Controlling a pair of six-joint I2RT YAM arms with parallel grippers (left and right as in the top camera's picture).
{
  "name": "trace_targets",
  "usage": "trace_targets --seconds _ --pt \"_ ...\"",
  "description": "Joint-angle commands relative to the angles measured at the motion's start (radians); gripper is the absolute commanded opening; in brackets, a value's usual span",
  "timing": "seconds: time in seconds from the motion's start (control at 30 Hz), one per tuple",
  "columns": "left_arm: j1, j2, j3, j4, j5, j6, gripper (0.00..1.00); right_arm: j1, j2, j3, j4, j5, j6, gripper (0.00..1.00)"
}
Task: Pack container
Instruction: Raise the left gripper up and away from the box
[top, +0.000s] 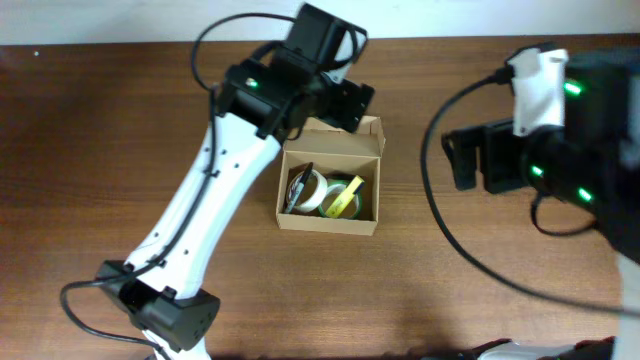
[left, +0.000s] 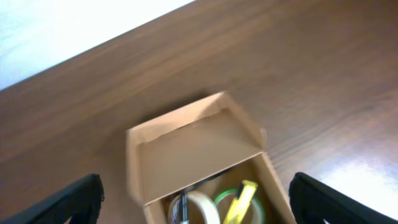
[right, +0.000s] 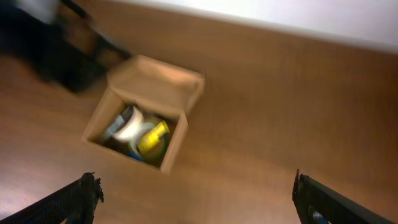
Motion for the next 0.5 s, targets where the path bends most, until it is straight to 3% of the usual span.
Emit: trace_targets --seconds 0.0,0.1,0.17,0.27,0.37,0.47 --pt "0.069 -0.007 0.014 -0.064 -0.071 -0.107 0.92 -0.058 0.014 -0.120 -0.008 0.023 0.063 0.99" --pt "0.138 -0.002 0.014 -0.145 -0.076 -0.129 0.89 -0.109 0.024 -0.220 -0.008 -0.015 0.063 1.00" --pt "0.195 0.004 0.014 -0.191 -0.072 -0.132 0.78 -0.145 0.030 -0.282 -0.008 -0.045 0.063 0.77" --pt "0.283 0.019 0.006 -0.237 -0.068 -0.174 0.68 -0.193 0.041 -0.361 -0.007 -0.067 0.063 0.33" --pt "0.359 0.036 -0.021 -0.251 -0.040 -0.204 0.61 -0.230 0.056 -0.429 -0.001 -0.078 0.061 0.18" --pt "0.404 0.068 -0.056 -0.251 -0.015 -0.219 0.36 -0.242 0.074 -0.474 0.019 -0.084 0.058 0.08"
